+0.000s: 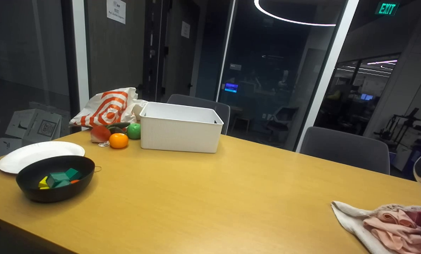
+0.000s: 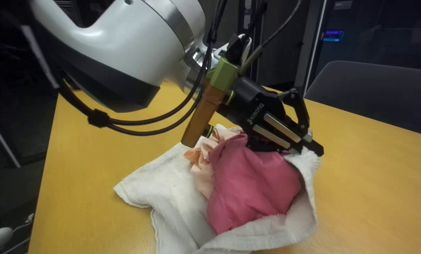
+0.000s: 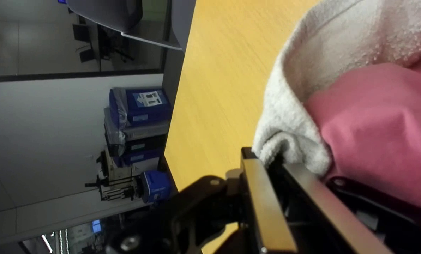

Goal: Unfold the white towel, remove the two shirts from the towel and put them on the table

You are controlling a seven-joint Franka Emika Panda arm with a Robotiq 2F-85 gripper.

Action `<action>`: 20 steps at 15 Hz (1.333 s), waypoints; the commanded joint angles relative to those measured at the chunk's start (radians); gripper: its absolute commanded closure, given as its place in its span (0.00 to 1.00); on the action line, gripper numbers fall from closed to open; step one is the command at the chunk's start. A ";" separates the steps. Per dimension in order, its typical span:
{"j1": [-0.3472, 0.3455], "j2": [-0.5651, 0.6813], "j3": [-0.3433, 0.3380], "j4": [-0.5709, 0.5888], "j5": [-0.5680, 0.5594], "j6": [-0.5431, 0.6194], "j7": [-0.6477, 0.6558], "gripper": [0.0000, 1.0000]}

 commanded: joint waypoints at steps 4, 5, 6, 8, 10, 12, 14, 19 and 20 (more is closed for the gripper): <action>0.101 0.022 -0.080 0.050 0.017 0.019 0.071 0.33; 0.107 -0.004 -0.083 0.043 0.044 0.026 0.079 0.27; 0.113 -0.034 -0.087 0.033 0.098 0.016 0.073 0.18; 0.122 -0.076 -0.095 0.015 0.226 -0.006 0.032 0.03; 0.126 -0.114 -0.110 -0.009 0.358 0.002 -0.026 0.00; 0.123 -0.140 -0.130 -0.036 0.484 0.009 -0.078 0.00; 0.111 -0.151 -0.157 -0.066 0.612 0.031 -0.120 0.00; 0.070 -0.212 -0.210 -0.123 0.814 0.086 -0.090 0.00; 0.062 -0.220 -0.216 -0.130 0.852 0.098 -0.090 0.00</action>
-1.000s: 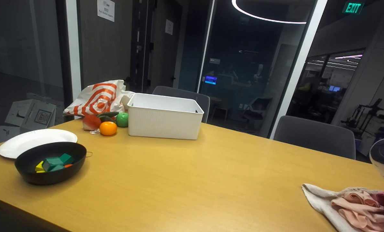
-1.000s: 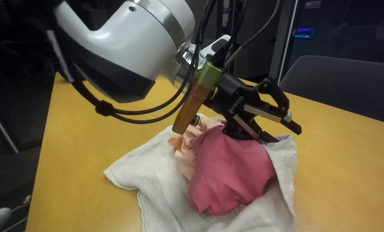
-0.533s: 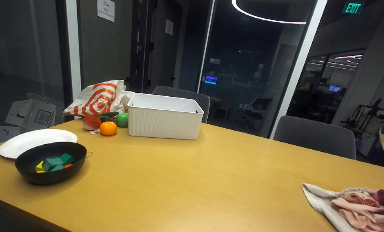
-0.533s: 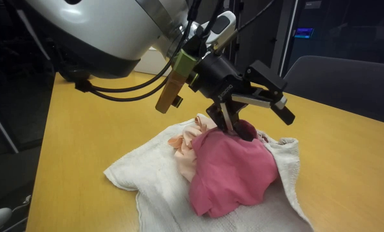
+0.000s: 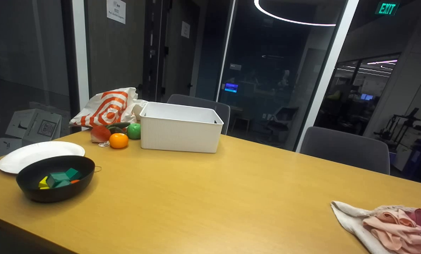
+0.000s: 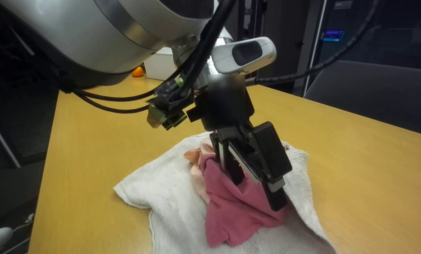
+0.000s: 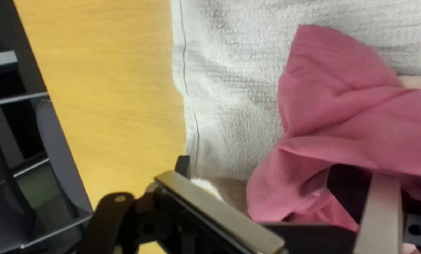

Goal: Unfold the white towel, remove the two shirts from the towel and put them on the table

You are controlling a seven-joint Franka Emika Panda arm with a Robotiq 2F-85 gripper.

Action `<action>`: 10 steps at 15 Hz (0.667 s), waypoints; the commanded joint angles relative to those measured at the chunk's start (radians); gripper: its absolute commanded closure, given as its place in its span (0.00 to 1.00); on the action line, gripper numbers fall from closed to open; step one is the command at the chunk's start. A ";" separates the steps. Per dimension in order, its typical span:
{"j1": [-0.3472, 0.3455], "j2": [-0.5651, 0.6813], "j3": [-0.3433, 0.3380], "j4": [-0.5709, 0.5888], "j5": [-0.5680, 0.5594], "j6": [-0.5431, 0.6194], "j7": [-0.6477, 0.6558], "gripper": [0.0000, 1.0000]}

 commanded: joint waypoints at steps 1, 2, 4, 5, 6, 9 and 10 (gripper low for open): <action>-0.035 -0.074 -0.021 -0.048 0.118 0.046 -0.014 0.00; -0.042 -0.066 -0.017 -0.052 0.135 0.055 -0.016 0.00; -0.053 -0.085 -0.010 -0.070 0.161 0.072 -0.024 0.00; -0.056 -0.107 -0.005 -0.078 0.170 0.073 -0.034 0.00; -0.058 -0.123 -0.002 -0.081 0.188 0.064 -0.044 0.00; -0.045 -0.130 -0.006 -0.096 0.292 0.099 -0.134 0.00; -0.045 -0.126 -0.005 -0.103 0.330 0.123 -0.161 0.00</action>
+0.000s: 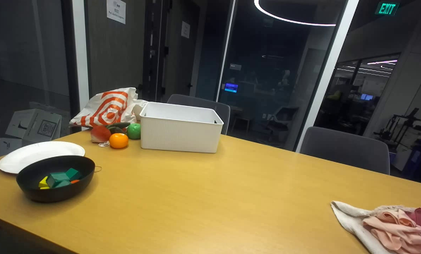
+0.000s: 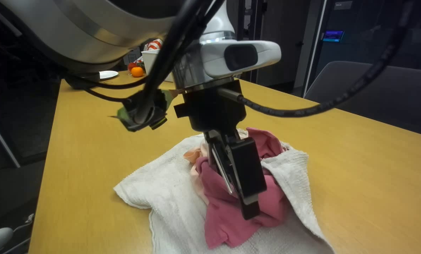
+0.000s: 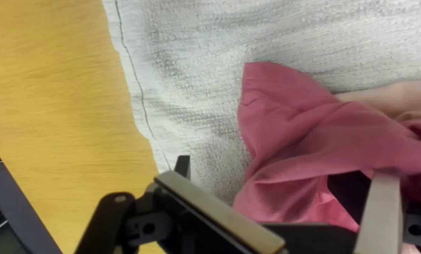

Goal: Unfold the white towel, remove the two shirts from the towel and put them on the table

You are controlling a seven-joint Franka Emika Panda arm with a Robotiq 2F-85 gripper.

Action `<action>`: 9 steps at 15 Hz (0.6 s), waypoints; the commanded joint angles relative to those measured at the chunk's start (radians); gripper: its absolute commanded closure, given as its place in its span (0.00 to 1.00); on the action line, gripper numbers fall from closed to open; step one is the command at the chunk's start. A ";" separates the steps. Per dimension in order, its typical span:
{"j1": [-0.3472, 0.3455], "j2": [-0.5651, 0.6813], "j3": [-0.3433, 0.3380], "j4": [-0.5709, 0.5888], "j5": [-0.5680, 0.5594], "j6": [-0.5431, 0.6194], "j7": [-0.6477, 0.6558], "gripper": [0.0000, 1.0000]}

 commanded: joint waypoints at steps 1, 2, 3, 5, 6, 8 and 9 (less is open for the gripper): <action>-0.006 -0.026 0.007 -0.046 0.135 0.090 -0.114 0.00; -0.013 -0.013 0.013 -0.051 0.161 0.116 -0.133 0.00; -0.020 0.003 0.020 -0.059 0.181 0.154 -0.150 0.00; -0.035 0.037 0.032 -0.065 0.188 0.208 -0.163 0.00; -0.044 0.047 0.035 -0.071 0.181 0.243 -0.167 0.25; -0.057 0.057 0.045 -0.080 0.170 0.285 -0.172 0.34; -0.065 0.060 0.053 -0.082 0.164 0.299 -0.170 0.42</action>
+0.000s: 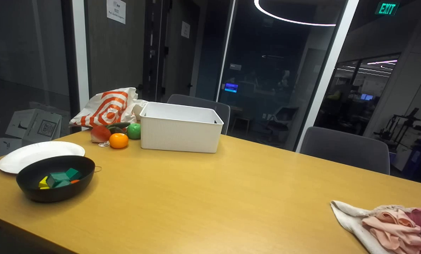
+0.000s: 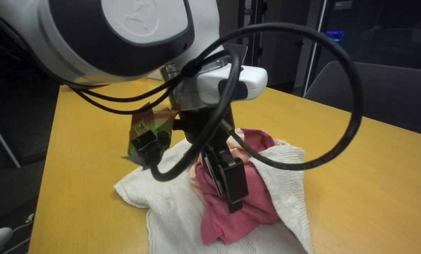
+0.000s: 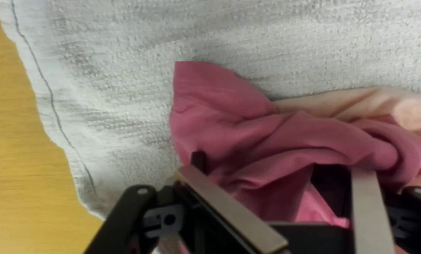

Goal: Unfold the white towel, remove the two shirts from the towel and put them on the table

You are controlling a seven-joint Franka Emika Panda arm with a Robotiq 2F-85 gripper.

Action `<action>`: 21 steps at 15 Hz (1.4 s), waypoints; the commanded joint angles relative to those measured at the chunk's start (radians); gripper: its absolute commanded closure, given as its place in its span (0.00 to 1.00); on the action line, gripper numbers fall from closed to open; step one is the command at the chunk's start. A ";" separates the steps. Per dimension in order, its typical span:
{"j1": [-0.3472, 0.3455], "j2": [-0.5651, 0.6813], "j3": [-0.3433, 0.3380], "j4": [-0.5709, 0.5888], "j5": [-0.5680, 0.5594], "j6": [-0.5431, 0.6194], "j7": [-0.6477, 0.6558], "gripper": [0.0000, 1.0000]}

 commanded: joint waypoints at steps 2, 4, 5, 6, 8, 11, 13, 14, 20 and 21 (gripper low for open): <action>-0.047 0.024 0.043 -0.003 0.009 0.086 -0.037 0.58; -0.050 0.016 0.052 -0.003 0.016 0.096 -0.044 0.73; -0.051 0.011 0.057 -0.003 0.016 0.099 -0.048 0.80; -0.053 0.002 0.061 -0.003 0.015 0.098 -0.050 0.88; -0.057 -0.033 0.069 -0.012 0.010 0.094 -0.057 1.00; -0.073 -0.087 0.091 -0.016 -0.008 0.086 -0.060 1.00; -0.085 -0.123 0.108 -0.015 -0.012 0.088 -0.065 0.99; -0.090 -0.141 0.115 -0.016 -0.011 0.089 -0.067 0.99; -0.045 -0.278 0.137 -0.016 0.056 0.154 -0.177 0.99; -0.018 -0.299 0.145 -0.017 0.083 0.158 -0.208 0.99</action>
